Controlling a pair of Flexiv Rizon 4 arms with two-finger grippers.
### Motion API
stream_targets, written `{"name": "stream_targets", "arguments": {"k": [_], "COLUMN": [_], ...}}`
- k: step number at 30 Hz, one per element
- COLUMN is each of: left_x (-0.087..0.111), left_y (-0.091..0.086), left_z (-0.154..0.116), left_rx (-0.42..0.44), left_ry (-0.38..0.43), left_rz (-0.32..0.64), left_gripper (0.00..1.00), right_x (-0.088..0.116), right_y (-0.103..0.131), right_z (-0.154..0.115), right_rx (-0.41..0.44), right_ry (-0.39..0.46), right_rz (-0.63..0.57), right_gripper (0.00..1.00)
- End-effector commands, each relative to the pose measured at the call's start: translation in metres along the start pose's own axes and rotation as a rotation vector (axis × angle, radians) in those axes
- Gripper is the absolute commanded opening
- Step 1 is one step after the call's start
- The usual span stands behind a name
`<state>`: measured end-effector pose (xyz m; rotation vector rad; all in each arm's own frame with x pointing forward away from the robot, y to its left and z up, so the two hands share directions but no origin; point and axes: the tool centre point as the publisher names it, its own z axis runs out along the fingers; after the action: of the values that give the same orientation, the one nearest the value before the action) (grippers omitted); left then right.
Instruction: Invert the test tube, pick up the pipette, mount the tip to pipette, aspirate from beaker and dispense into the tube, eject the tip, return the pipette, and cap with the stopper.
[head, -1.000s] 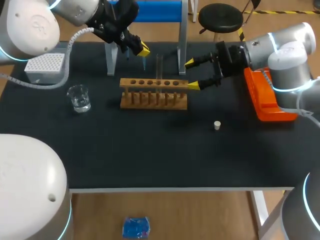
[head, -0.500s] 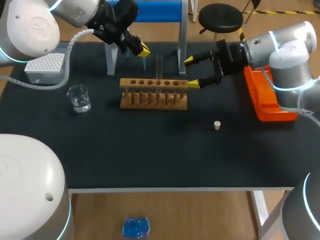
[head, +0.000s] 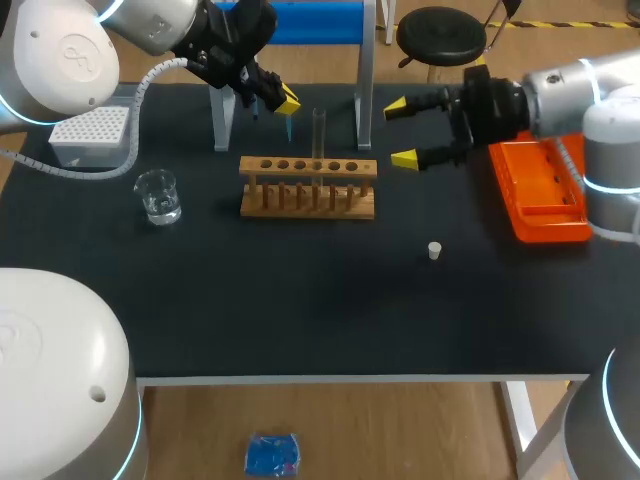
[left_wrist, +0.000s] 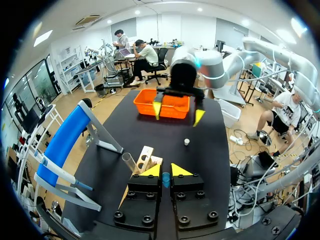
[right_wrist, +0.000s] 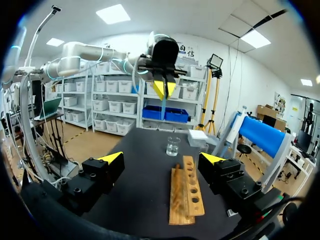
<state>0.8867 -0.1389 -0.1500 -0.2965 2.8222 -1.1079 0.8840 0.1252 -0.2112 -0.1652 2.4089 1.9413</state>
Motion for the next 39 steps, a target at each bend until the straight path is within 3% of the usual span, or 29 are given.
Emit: {"name": "stream_targets", "arguments": {"k": [1, 9, 23, 39], "left_x": [0.000, 0.000, 0.000, 0.000], "left_y": [0.000, 0.000, 0.000, 0.000], "left_z": [-0.001, -0.001, -0.001, -0.001], "left_rx": [-0.003, -0.003, -0.003, -0.003], "left_ry": [0.002, 0.002, 0.002, 0.002], "left_rz": [0.000, 0.000, 0.000, 0.000], "left_gripper": [0.00, 0.00, 0.00, 0.00], "right_x": [0.022, 0.022, 0.008, -0.010], "right_y": [0.016, 0.028, 0.042, 0.046], "right_z": [0.007, 0.040, 0.101, 0.126], "right_rx": [-0.002, -0.044, -0.118, -0.194], "right_ry": [-0.057, -0.077, -0.026, 0.007], "right_rz": [0.001, 0.033, 0.043, 0.082], "right_gripper": [1.00, 1.00, 1.00, 1.00]}}
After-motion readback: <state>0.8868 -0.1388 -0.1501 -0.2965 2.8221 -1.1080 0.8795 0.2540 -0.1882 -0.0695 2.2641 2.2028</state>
